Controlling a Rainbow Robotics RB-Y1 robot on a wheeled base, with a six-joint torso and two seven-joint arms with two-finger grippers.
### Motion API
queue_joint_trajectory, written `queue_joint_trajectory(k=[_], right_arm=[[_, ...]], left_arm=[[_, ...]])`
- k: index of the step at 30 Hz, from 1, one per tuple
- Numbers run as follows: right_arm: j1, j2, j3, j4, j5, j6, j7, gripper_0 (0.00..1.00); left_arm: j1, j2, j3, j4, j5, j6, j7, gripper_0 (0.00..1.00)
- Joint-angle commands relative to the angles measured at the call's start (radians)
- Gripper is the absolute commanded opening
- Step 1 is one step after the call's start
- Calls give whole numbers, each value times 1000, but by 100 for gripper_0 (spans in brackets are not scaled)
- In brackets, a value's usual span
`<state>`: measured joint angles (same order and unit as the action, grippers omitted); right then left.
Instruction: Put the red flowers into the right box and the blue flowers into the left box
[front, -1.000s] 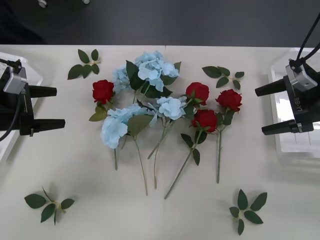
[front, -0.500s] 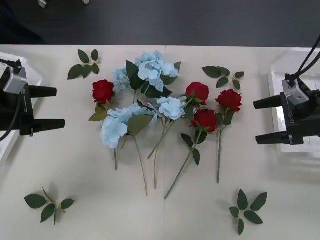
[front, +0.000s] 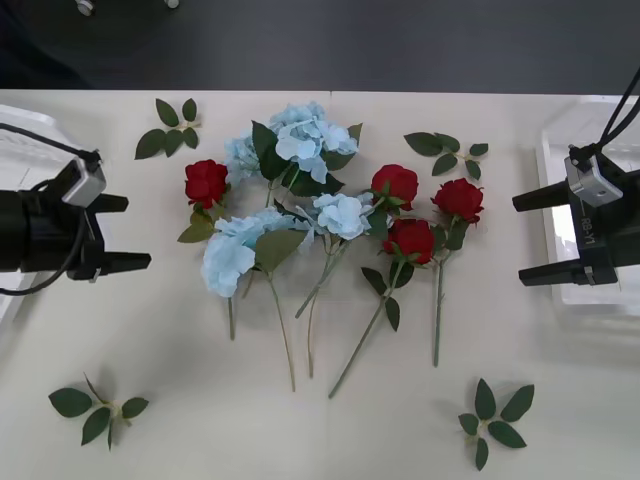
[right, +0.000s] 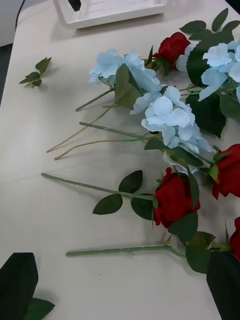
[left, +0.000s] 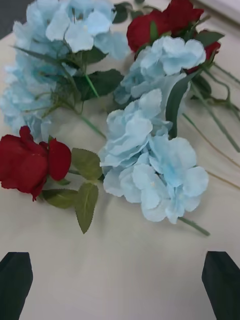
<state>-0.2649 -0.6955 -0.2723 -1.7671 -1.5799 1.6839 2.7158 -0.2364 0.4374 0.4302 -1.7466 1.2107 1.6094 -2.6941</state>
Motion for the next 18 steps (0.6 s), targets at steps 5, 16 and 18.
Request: queue_joint_trajectory(k=[5,16,18], right_arm=[[18,-70,143,-38,3,-130,-393,100],[19,-156,390,-144,66,-363,-1102,100],[19,-156,409,-155,98,-380,-1186,100]], left_arm=[[0,7,-24,-13,-117,-55,261,100],[0,-22,-44,-13,-352,-169,643,100],[-1,-29,-45,-16,-388,-186,703,100]])
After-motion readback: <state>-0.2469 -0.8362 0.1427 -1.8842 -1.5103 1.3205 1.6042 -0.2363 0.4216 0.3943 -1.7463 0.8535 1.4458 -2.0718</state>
